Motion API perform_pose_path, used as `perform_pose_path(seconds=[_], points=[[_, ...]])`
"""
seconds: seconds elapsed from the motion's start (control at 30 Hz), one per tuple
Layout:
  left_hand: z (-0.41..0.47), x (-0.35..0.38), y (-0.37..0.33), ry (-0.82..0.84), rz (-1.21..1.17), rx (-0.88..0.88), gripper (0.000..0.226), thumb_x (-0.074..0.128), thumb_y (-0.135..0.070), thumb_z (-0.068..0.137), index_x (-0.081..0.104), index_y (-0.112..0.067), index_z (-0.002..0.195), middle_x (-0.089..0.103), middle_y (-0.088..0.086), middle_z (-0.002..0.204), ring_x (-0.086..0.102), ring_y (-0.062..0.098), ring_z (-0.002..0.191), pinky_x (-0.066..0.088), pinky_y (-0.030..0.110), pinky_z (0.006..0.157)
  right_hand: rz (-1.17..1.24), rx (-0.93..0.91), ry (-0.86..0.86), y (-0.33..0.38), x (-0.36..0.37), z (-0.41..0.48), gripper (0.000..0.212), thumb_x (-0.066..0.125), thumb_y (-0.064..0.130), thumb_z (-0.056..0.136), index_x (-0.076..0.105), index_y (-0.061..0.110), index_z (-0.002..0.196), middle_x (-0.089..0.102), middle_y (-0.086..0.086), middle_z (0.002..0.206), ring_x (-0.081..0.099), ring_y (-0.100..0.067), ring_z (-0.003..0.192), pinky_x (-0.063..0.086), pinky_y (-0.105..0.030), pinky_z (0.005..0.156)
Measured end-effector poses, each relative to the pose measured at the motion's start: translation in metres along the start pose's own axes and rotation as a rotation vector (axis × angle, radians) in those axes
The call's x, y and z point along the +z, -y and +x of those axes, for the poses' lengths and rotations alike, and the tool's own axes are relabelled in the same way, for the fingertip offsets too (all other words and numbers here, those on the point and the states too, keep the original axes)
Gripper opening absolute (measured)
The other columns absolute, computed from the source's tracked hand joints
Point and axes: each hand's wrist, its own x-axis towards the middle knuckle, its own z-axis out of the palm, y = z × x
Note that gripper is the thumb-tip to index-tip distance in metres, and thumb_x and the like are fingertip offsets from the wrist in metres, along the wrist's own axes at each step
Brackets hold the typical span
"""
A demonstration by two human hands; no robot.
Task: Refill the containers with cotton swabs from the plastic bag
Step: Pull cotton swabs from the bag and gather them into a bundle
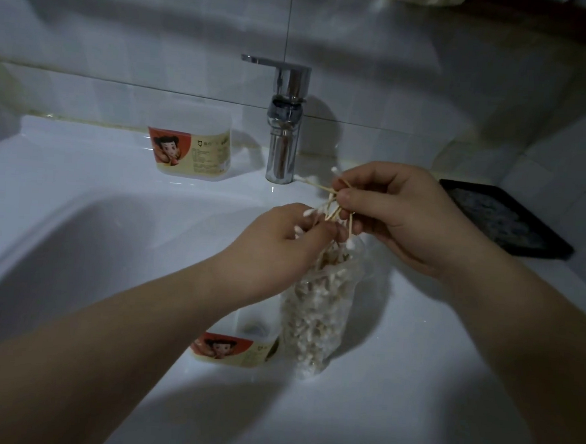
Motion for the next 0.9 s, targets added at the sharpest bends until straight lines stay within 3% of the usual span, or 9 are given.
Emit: perform_pose_path(seconds=[0.1, 0.23, 0.33, 0.5, 0.63, 0.8, 0.9], points=[[0.001, 0.000, 0.002, -0.013, 0.025, -0.023, 0.030, 0.052, -0.034, 0.102, 0.067, -0.038, 0.077, 0.072, -0.005, 0.091, 0.064, 0.004, 0.082, 0.046, 0.016, 0.070, -0.071, -0.016, -0.039, 0.000, -0.005, 0.002, 0.023, 0.071, -0.003, 0.088, 0.080, 0.017, 0.081, 0.069, -0.005, 0.068, 0.060, -0.020, 0.066, 0.052, -0.022, 0.058], [0.001, 0.001, 0.003, -0.016, -0.027, -0.035, 0.028, 0.051, -0.032, 0.103, 0.074, -0.030, 0.088, 0.074, -0.006, 0.100, 0.066, 0.008, 0.093, 0.049, 0.027, 0.089, -0.089, -0.037, -0.102, 0.003, -0.011, 0.002, 0.015, 0.071, -0.001, 0.089, 0.078, 0.012, 0.088, 0.073, -0.010, 0.077, 0.065, -0.011, 0.067, 0.054, -0.020, 0.063], [0.002, 0.001, 0.004, -0.061, -0.078, -0.066, 0.030, 0.047, -0.032, 0.105, 0.074, -0.028, 0.093, 0.075, -0.001, 0.103, 0.067, 0.014, 0.095, 0.050, 0.032, 0.094, -0.028, -0.042, -0.175, 0.006, -0.015, 0.003, 0.016, 0.069, -0.003, 0.089, 0.076, 0.011, 0.088, 0.071, -0.019, 0.086, 0.066, -0.010, 0.065, 0.056, -0.019, 0.063], [0.007, 0.002, 0.008, -0.160, -0.270, -0.144, 0.032, 0.043, -0.027, 0.107, 0.072, -0.025, 0.092, 0.076, 0.003, 0.104, 0.069, 0.022, 0.100, 0.052, 0.046, 0.097, 0.053, -0.025, -0.194, 0.009, -0.022, 0.004, 0.016, 0.069, -0.004, 0.088, 0.075, 0.011, 0.088, 0.073, -0.005, 0.073, 0.064, -0.008, 0.060, 0.055, -0.019, 0.061], [0.009, 0.002, 0.009, -0.195, -0.390, -0.195, 0.027, 0.046, -0.028, 0.107, 0.069, -0.028, 0.093, 0.076, 0.006, 0.108, 0.069, 0.020, 0.095, 0.052, 0.047, 0.097, -0.223, -0.004, -0.095, 0.004, -0.024, 0.001, 0.021, 0.077, 0.002, 0.085, 0.082, 0.022, 0.086, 0.077, -0.014, 0.081, 0.065, -0.015, 0.066, 0.056, -0.021, 0.065], [0.009, 0.002, 0.007, -0.177, -0.436, -0.183, 0.024, 0.045, -0.024, 0.107, 0.068, -0.023, 0.098, 0.078, -0.005, 0.087, 0.071, 0.008, 0.081, 0.054, 0.031, 0.079, -0.638, -0.064, 0.050, -0.004, -0.017, 0.000, 0.024, 0.075, 0.011, 0.091, 0.080, 0.030, 0.105, 0.078, 0.005, 0.089, 0.068, -0.003, 0.074, 0.055, -0.027, 0.081], [0.010, 0.002, 0.009, -0.180, -0.390, -0.142, 0.024, 0.047, -0.020, 0.106, 0.071, -0.022, 0.101, 0.077, -0.006, 0.086, 0.071, 0.002, 0.078, 0.050, 0.023, 0.072, -0.719, -0.096, 0.069, -0.005, -0.011, 0.001, 0.026, 0.071, 0.006, 0.093, 0.080, 0.025, 0.109, 0.074, 0.014, 0.103, 0.067, 0.002, 0.090, 0.049, -0.019, 0.087]])
